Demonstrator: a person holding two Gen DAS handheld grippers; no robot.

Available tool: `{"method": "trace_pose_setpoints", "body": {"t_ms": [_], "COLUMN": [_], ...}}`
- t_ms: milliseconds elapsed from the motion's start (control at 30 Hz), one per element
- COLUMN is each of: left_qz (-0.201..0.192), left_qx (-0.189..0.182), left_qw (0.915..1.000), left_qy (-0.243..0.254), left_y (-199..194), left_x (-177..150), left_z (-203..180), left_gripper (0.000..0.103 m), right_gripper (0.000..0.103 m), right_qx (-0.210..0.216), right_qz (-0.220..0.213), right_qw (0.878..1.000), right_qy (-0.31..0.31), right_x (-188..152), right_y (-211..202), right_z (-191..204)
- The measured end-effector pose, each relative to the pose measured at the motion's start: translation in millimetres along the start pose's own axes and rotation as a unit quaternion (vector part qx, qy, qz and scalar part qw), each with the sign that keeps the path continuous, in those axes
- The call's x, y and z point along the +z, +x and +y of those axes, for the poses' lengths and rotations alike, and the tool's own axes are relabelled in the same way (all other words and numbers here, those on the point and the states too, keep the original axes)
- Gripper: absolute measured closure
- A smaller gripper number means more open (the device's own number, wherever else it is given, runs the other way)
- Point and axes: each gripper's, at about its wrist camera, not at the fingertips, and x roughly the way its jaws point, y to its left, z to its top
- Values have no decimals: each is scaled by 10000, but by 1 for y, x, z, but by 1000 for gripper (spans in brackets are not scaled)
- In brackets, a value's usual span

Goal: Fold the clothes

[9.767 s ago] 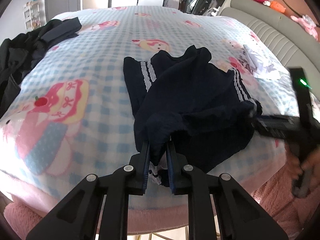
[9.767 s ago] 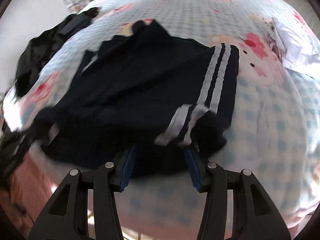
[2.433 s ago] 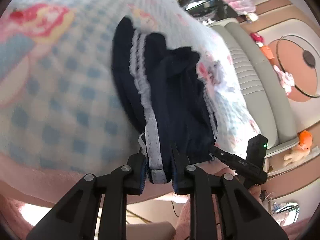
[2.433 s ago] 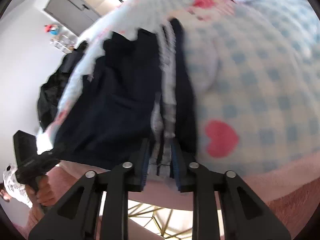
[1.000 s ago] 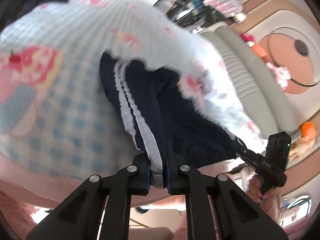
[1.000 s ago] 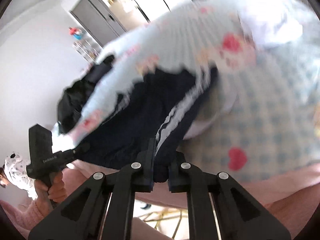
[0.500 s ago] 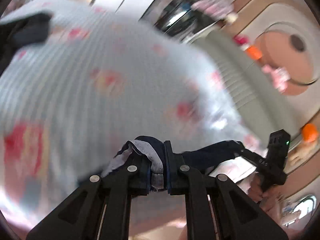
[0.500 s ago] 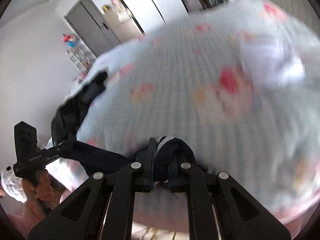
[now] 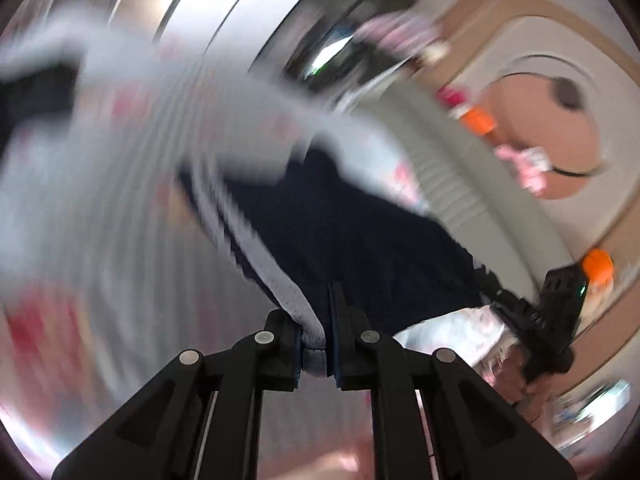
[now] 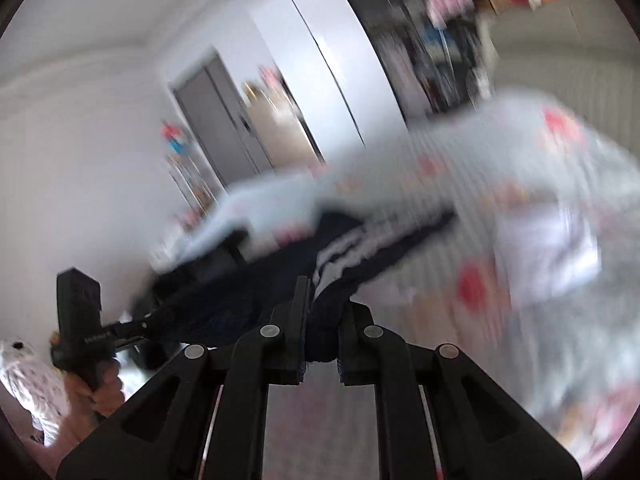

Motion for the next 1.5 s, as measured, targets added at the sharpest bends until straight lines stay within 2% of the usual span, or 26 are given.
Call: {"method": "trace_pose_setpoints", "body": {"t_ms": [33,100,200,267,367,567,633,767,833,867,933,1000,1033,1067,1133,1233,1267,1333,1400,1500], "left_qz": [317,808,1238,1135,1010,1099,1163,1319,1555,1667,1890,1736,1595,1452,1181,811,707,578,640,737], "left_qx": [74,575,969,870,677,717,696,694,792,863,1005,972,940,923,953,1213,1292,1423,1670,1937], "left_qw": [9990,9931,9839,9856,9886,9911,9906,9886,9841,9815,9756,9796,9826,9851,9884,9887,9881,9863,9825,9773], "left_qy": [-308,-632,-851,-905,-887,-233,-203,-229,-336,-385,-484,-279,-163,-76,57,345,451,601,522,433], "left_y": [21,57,86,81,62,40,35,29,36,41,51,37,27,16,-2,-1,3,17,44,74], "left_x": [-17,-57,-94,-102,-100,-111,-115,-140,-147,-150,-156,-154,-152,-149,-142,-109,-96,-69,-39,-4], "left_z": [21,59,89,93,83,53,50,61,75,80,92,88,85,84,83,89,91,94,106,127], "left_gripper": [91,91,91,91,91,91,91,91,90,85,80,68,53,50,50,50,50,51,52,55], "right_gripper": [94,94,94,94,94,94,94,93,89,82,79,73,67,59,52,50,50,50,51,51], "right_qx": [-142,-470,-738,-767,-673,-324,-315,-397,-576,-747,-1066,-1064,-1083,-1111,-1372,-2127,-2064,-1472,-922,-696], "right_qz": [340,951,1720,1879,1690,1343,1318,1640,2139,2269,2500,2343,2223,2110,1938,1316,1219,1334,1453,1781], "right_qw": [9992,9930,9768,9711,9773,9863,9864,9801,9709,9675,9600,9647,9677,9702,9712,9677,9697,9766,9789,9710], "right_qy": [168,514,1043,1254,1082,897,930,1041,904,829,679,559,491,421,207,-307,-472,-824,-1102,-1435], "right_x": [-26,-75,-136,-157,-159,-144,-145,-172,-194,-200,-210,-203,-197,-190,-178,-152,-142,-118,-100,-83], "right_y": [20,59,103,109,96,47,33,26,42,49,60,53,45,37,23,13,20,55,94,163], "right_z": [-14,-43,-80,-88,-79,-50,-43,-46,-52,-54,-56,-52,-50,-48,-46,-32,-25,-4,17,43]}}
